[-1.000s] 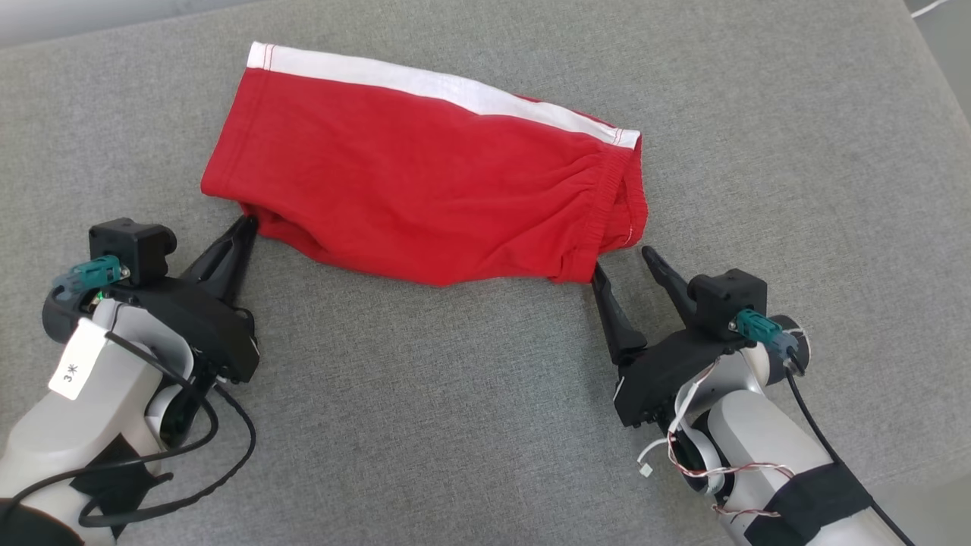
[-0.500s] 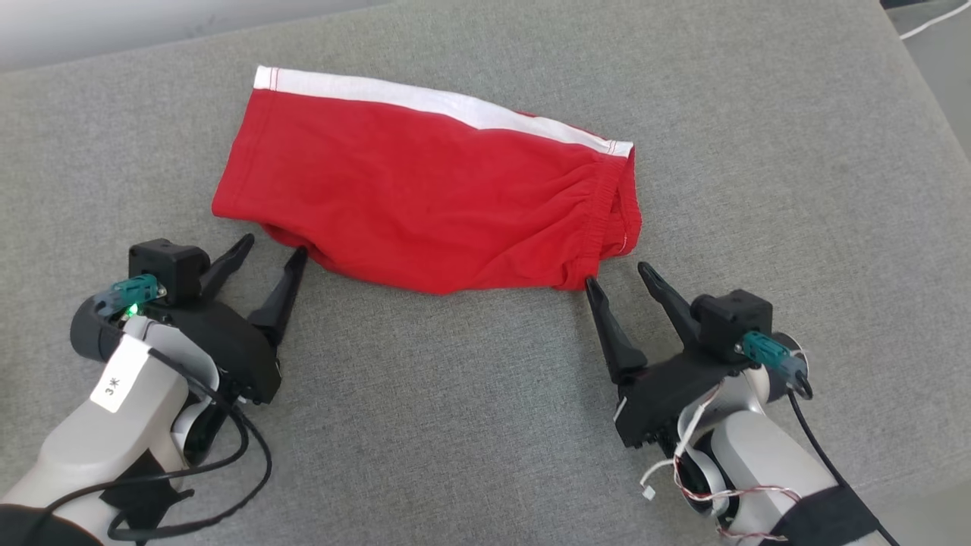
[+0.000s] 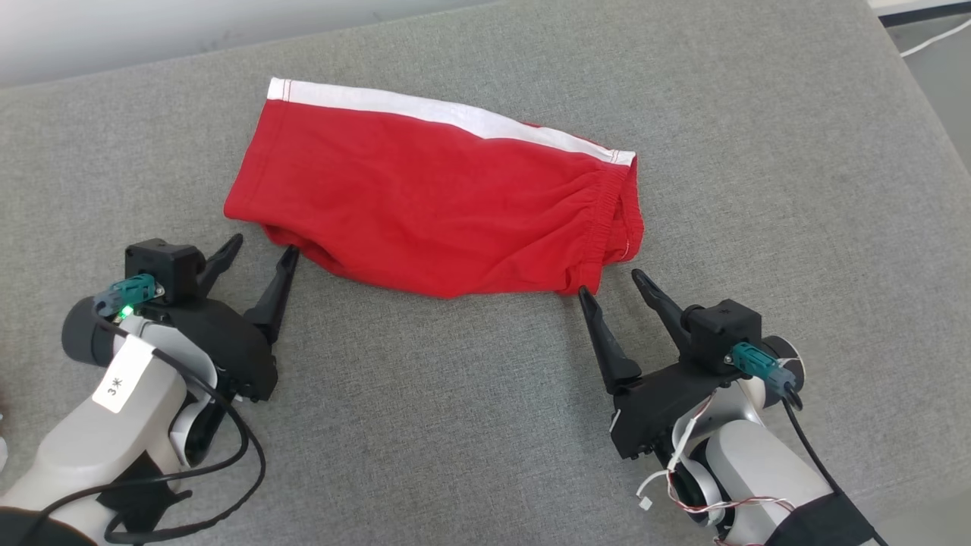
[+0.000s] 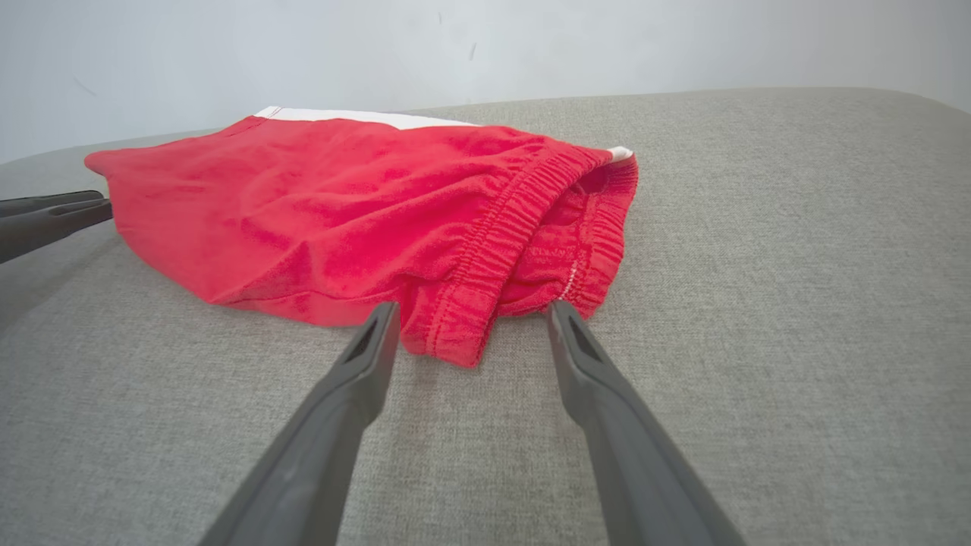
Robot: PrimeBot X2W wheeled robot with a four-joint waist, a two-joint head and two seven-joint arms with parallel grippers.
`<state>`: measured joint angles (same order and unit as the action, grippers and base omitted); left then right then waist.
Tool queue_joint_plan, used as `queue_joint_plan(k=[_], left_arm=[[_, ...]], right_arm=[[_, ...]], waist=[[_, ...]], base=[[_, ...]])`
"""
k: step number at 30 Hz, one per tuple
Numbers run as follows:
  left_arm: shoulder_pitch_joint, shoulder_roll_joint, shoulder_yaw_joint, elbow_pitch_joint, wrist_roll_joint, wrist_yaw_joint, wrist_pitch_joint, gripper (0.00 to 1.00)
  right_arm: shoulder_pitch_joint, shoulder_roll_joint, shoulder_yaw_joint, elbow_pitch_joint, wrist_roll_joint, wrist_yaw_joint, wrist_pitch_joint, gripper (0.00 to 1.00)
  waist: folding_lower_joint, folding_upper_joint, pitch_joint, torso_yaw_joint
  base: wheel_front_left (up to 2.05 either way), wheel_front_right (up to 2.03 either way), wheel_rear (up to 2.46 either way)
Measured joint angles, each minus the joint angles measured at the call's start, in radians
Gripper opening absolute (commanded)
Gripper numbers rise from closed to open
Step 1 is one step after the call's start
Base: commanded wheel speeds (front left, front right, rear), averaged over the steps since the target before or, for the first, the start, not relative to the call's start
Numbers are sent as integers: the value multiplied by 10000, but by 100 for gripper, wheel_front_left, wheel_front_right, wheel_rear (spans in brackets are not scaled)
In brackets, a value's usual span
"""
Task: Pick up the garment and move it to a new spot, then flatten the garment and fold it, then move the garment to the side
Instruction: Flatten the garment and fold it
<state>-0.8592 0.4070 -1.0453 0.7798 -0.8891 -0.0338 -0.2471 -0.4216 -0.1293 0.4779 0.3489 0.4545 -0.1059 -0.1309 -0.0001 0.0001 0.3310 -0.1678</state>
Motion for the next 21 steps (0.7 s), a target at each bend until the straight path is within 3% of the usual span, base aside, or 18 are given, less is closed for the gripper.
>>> queue_joint_plan(k=[7,13,21], left_arm=[[-14,15,8,-230,65,130,-2,100],[-48,-23,19,-493,408,600,-4,100],[-69,-44,153,-539,451,616,-35,100]], right_arm=[[-84,157,15,13,-12,-58,63,100],[-208,221,-125,44,-259,-100,-27,100],[-366,295,-157,305,-629,-173,-109,100]], waist=[[1,-1,168,-19],[1,0,348,32],[0,0,505,169]], base=[[0,0,0],[0,0,0],[0,0,0]])
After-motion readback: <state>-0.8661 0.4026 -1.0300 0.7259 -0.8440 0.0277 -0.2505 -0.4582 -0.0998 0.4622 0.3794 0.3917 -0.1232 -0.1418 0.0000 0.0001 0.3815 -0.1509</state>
